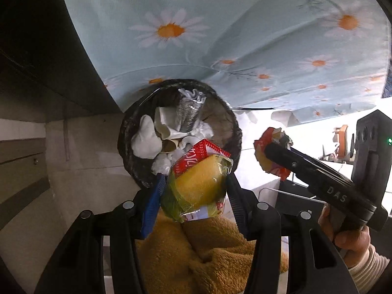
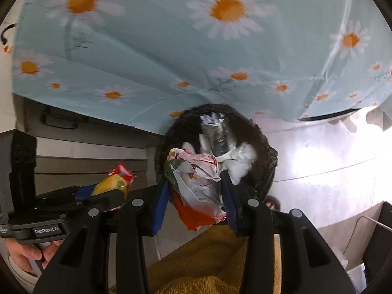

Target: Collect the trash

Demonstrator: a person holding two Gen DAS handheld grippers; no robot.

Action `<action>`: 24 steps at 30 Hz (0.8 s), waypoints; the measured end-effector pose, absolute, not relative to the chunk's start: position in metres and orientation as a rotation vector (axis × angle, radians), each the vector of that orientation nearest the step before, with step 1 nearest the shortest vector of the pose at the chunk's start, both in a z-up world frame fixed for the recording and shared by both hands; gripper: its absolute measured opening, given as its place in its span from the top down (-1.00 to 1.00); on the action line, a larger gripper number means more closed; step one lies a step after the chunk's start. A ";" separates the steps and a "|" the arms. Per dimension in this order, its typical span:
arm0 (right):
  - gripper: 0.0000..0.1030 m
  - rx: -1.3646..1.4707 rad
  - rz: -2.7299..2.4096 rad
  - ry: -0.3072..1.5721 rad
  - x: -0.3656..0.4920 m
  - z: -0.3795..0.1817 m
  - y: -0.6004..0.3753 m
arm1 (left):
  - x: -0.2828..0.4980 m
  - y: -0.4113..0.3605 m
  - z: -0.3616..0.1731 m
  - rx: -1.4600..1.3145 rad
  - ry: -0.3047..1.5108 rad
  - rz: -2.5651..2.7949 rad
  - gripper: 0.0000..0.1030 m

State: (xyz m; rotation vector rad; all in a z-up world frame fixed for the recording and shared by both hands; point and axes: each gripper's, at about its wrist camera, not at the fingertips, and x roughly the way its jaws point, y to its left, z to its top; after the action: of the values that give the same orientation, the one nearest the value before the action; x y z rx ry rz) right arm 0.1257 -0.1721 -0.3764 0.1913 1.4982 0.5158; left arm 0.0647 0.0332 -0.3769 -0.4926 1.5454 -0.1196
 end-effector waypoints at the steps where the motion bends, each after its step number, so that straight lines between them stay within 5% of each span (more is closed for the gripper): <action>1: 0.15 0.211 0.509 1.505 0.127 -0.380 -0.175 | 0.067 0.034 -0.382 -0.491 1.558 -0.091 -0.03; 3: -0.07 0.251 0.517 1.515 0.129 -0.382 -0.177 | 0.068 0.035 -0.387 -0.510 1.560 -0.069 -0.42; 5: -0.28 0.274 0.507 1.509 0.132 -0.381 -0.180 | 0.071 0.035 -0.388 -0.522 1.563 -0.063 -0.42; 24: -0.28 0.218 0.622 1.356 0.130 -0.292 -0.216 | 0.056 0.013 -0.283 -0.444 1.396 0.004 -0.42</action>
State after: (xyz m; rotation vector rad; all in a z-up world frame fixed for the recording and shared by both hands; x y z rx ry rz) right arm 0.1303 -0.2163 -0.2925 0.2177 1.3565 0.6225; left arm 0.0562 0.0126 -0.2833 -0.4437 1.3964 0.0044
